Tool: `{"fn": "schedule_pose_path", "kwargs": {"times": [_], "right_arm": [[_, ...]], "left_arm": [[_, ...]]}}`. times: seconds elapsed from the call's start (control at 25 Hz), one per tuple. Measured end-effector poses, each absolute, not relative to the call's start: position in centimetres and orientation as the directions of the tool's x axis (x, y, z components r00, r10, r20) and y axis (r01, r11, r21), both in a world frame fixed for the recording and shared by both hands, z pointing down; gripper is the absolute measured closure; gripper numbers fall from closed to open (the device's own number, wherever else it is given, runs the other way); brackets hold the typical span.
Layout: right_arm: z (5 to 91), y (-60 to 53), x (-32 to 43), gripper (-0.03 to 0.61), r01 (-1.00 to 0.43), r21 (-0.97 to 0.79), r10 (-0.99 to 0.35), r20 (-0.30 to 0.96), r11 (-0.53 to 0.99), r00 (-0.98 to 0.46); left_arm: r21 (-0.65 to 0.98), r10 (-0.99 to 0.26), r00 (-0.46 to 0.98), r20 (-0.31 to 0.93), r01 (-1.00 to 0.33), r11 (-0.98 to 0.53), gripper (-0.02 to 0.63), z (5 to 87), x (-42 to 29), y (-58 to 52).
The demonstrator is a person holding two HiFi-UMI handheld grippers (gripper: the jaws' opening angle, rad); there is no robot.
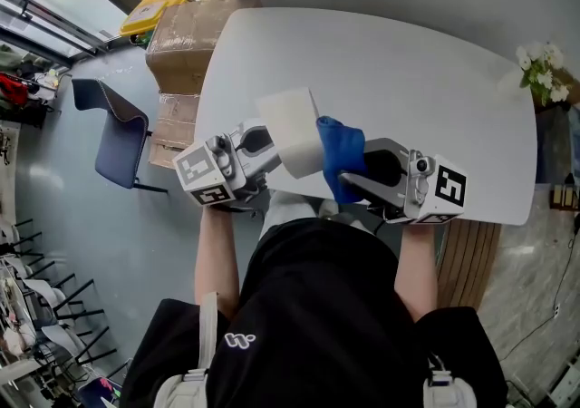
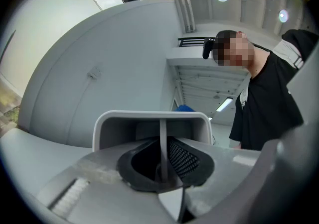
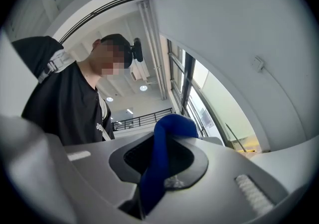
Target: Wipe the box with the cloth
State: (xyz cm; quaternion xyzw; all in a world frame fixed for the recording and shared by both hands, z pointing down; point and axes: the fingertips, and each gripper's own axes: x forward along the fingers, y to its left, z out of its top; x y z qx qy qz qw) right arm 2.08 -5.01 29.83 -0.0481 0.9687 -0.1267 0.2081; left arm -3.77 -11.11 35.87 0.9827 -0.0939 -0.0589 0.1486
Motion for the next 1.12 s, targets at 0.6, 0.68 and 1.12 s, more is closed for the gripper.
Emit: {"fn": "schedule_pose_path", "kwargs": {"times": [0.6,0.68,1.12], "right_arm": [[30.0,-10.5,7.9,0.523,-0.328,-0.397,-0.498,-0.482,0.857,-0.721],[30.4,-10.8,8.4,0.524,-0.349,-0.411,-0.525,-0.474,0.842,-0.707],[32.0,-11.4,9.4,0.525,-0.427,-0.45,-0.609,-0.427,0.784,-0.668]], "left_arm": [[0.218,-0.136,0.978,0.16,-0.17,-0.961,0.562,39.5,-2.0,-9.8],[0.195,-0.133,0.964,0.23,-0.18,-0.964,0.562,40.7,-1.9,-9.9],[0.131,-0.063,0.822,0.567,-0.166,-0.977,0.562,48.2,-1.3,-10.5]]}}
